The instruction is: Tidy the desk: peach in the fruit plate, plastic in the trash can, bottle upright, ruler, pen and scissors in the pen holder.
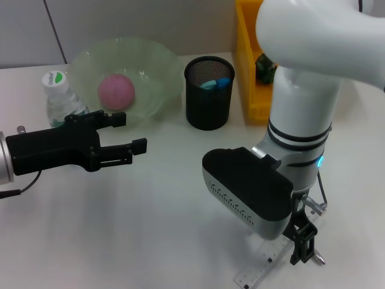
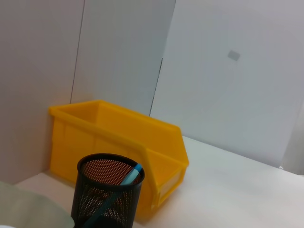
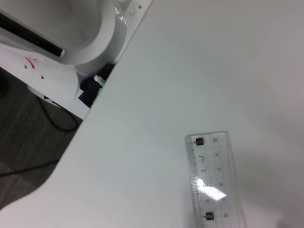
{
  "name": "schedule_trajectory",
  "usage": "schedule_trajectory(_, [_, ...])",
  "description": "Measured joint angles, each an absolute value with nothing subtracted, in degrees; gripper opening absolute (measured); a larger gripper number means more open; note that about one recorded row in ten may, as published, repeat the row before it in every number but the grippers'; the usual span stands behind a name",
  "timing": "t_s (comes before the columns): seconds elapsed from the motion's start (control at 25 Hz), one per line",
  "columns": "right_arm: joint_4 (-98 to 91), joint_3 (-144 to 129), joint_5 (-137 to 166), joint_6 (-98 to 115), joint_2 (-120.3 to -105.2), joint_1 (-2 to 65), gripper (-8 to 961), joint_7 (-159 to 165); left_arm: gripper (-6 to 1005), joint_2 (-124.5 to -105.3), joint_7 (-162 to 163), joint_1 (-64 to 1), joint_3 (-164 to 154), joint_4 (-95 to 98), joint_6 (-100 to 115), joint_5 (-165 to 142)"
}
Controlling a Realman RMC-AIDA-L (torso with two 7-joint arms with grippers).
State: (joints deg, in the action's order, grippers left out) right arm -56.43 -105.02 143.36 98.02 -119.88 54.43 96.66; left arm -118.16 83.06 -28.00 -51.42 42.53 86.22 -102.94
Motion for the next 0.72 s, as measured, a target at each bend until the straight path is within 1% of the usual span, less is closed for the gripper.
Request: schedule_trajectory(0.72, [-57.0, -106.3, 143.5, 97.6, -119.88, 54.1, 816, 98.9, 832, -118.02, 82.7, -28.1, -51.2, 42.5, 86.0, -103.4])
